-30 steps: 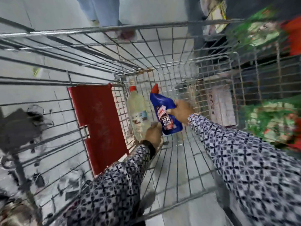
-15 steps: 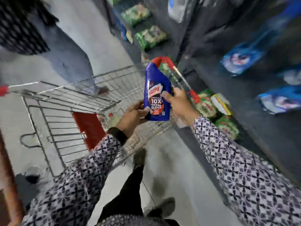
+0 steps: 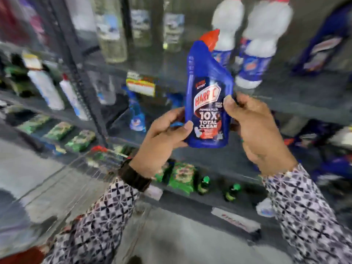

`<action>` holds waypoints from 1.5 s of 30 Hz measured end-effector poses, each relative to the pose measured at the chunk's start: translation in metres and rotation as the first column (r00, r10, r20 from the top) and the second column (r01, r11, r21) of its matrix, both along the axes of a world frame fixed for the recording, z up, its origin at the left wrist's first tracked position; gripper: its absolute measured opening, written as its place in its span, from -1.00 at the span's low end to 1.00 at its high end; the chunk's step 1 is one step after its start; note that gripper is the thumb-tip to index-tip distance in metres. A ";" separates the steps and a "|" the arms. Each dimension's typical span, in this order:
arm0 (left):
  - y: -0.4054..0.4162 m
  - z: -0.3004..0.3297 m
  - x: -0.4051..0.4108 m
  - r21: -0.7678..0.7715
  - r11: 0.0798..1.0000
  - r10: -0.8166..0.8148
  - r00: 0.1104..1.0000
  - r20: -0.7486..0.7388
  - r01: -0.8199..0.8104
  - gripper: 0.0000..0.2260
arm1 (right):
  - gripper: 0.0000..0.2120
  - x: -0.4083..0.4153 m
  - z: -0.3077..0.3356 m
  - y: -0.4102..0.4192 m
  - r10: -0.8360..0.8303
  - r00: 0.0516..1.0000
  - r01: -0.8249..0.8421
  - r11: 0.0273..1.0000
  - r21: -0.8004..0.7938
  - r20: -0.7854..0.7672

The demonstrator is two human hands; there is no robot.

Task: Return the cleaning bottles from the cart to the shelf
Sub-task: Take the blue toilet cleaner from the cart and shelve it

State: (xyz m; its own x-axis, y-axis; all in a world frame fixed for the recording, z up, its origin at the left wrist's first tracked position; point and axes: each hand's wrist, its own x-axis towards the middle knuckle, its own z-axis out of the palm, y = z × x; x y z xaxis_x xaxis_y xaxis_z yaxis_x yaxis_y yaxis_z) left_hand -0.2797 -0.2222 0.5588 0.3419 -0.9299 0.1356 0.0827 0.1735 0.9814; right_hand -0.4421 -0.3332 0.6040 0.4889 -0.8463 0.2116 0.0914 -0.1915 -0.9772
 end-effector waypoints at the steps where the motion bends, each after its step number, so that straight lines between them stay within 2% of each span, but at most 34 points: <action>1: -0.008 0.011 -0.014 -0.018 0.999 -0.035 0.999 0.041 0.036 -0.68 | -0.83 -0.020 0.010 0.000 -0.030 0.999 0.031 0.999 -0.015 0.031; 4: -0.026 0.033 -0.049 -0.054 0.990 -0.120 0.984 0.134 0.128 -0.67 | -0.83 -0.067 0.028 0.004 -0.136 0.987 0.140 0.989 -0.038 0.089; 10: -0.043 0.048 -0.088 -0.090 0.959 -0.251 0.955 0.159 0.267 -0.69 | -0.81 -0.117 0.041 0.008 -0.233 0.960 0.244 0.968 -0.056 0.154; 15: -0.049 0.054 -0.098 -0.092 0.956 -0.261 0.953 0.156 0.277 -0.75 | -0.80 -0.129 0.042 0.007 -0.256 0.952 0.270 0.960 -0.067 0.168; 18: -0.055 0.056 -0.101 -0.083 0.955 -0.269 0.949 0.164 0.285 -0.71 | -0.78 -0.132 0.043 0.002 -0.275 0.947 0.288 0.956 -0.060 0.167; 23: -0.103 0.076 -0.124 -0.032 0.948 -0.303 0.928 0.218 0.317 -0.74 | -0.82 -0.145 0.055 -0.039 -0.350 0.921 0.360 0.932 -0.031 0.169; 26: -0.164 0.093 -0.146 -0.006 0.953 -0.289 0.912 0.290 0.303 -0.79 | -0.77 -0.159 0.074 -0.089 -0.404 0.907 0.411 0.910 -0.050 0.117; 28: -0.208 0.098 -0.159 -0.027 0.971 -0.213 0.910 0.356 0.237 -0.81 | -0.75 -0.165 0.084 -0.127 -0.435 0.897 0.441 0.895 -0.072 0.078; 32: -0.279 0.095 -0.176 -0.056 0.993 -0.062 0.867 0.495 0.103 -0.72 | -0.79 -0.174 0.085 -0.193 -0.496 0.867 0.498 0.864 -0.080 0.036; 35: -0.307 0.087 -0.180 -0.039 0.997 -0.040 0.848 0.529 0.071 -0.70 | -0.74 -0.175 0.076 -0.218 -0.500 0.866 0.500 0.865 -0.043 0.013; 39: -0.326 0.067 -0.176 -0.014 0.997 -0.057 0.866 0.496 0.074 -0.68 | -0.77 -0.172 0.055 -0.236 -0.494 0.870 0.493 0.869 -0.032 -0.006; 45: -0.311 0.078 -0.178 0.045 0.994 -0.113 0.882 0.457 0.104 -0.64 | -0.71 -0.169 0.048 -0.233 -0.547 0.836 0.537 0.832 -0.139 -0.045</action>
State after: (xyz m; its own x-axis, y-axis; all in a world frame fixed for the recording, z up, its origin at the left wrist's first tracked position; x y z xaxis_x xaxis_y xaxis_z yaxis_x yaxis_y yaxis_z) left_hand -0.4579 -0.5337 0.6365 0.1428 -0.9615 0.2348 -0.3597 0.1706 0.9174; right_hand -0.6114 -0.5664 0.6524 -0.0220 -0.9521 0.3051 -0.1377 -0.2994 -0.9441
